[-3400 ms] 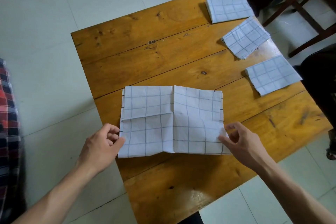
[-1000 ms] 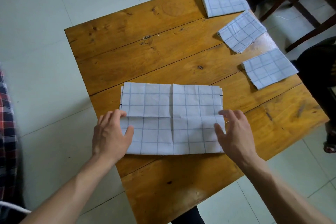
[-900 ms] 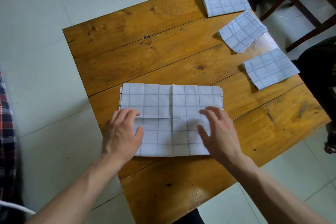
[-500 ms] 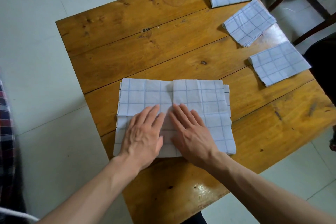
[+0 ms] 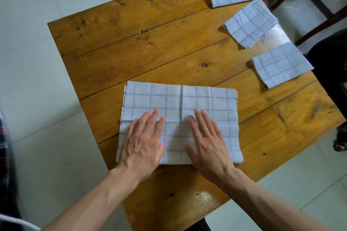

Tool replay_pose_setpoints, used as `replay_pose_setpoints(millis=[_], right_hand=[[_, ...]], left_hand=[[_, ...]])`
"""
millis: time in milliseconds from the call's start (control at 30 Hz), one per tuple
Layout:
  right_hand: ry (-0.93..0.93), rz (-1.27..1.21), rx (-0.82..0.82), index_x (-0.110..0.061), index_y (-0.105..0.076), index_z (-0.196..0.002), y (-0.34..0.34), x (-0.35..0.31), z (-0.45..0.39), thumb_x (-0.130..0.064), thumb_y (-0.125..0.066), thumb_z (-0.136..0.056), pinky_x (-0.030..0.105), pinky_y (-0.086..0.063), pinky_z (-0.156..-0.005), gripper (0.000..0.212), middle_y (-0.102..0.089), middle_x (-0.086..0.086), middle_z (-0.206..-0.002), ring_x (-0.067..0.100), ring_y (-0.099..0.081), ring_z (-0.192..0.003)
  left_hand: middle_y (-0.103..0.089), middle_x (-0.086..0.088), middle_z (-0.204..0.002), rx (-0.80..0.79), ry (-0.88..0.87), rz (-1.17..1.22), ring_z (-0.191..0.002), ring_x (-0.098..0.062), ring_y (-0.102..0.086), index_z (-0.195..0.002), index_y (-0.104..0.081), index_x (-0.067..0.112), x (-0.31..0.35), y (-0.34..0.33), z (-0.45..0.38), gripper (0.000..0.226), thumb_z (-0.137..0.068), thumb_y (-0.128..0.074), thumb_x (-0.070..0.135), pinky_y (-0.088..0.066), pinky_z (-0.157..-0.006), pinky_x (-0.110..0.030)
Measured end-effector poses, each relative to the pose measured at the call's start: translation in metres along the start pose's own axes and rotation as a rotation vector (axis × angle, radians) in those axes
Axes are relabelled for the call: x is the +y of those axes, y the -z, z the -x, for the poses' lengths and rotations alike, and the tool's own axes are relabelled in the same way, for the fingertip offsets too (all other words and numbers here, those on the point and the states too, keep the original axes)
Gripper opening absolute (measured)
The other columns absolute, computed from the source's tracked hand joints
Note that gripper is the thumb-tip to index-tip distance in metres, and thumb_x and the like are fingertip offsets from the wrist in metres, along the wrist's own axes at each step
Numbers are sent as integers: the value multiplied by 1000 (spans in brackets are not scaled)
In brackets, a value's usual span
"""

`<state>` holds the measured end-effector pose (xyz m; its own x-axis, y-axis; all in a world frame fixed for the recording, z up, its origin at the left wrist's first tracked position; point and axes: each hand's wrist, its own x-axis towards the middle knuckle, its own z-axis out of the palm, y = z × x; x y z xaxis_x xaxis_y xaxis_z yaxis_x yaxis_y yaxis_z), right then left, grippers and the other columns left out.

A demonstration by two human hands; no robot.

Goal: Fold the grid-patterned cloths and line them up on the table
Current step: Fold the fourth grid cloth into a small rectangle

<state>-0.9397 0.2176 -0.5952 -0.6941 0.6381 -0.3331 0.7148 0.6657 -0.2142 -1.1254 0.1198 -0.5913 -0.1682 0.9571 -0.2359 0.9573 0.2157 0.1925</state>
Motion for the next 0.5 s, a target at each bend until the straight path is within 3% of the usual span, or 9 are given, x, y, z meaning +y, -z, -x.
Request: replay_pose_setpoints(millis=[200,267,367,500], right_hand=[[230,-26,-15,-12,-10,-156,-4,-20,-23,-46,-41,-99,40,-8,-123,74,-4,6,-164,21,1,-152],[217,-6,-70,-14,-1,-156,-5,-15,-25,-51,-39,-97,42,-8,-124,79,4,4,-164,20,8,-151],[170,-17,-124,-19,11,-155,1,-1,-21,-55,-45,-94,41,4,-123,90,20,0,-161,18,22,-148],[102,-26,-149,-22,15,-155,9,16,-12,-59,-50,-91,39,8,-123,98,28,-3,-159,15,29,-146]], left_hand=[[-40,-5,-156,-15,-71,64,-142,-26,-39,-143,-49,13,8,-2,-7,74,-76,-77,32,-33,-114,-43],[-37,-3,-158,-32,-66,52,-143,-24,-38,-147,-45,16,4,-4,-6,77,-79,-74,35,-31,-114,-41],[-33,-3,-159,-40,-63,37,-144,-24,-36,-151,-39,15,-5,-9,-2,81,-81,-72,41,-34,-114,-41],[-28,-1,-162,-41,-51,30,-147,-22,-30,-153,-34,16,-9,-11,0,83,-83,-68,47,-35,-115,-41]])
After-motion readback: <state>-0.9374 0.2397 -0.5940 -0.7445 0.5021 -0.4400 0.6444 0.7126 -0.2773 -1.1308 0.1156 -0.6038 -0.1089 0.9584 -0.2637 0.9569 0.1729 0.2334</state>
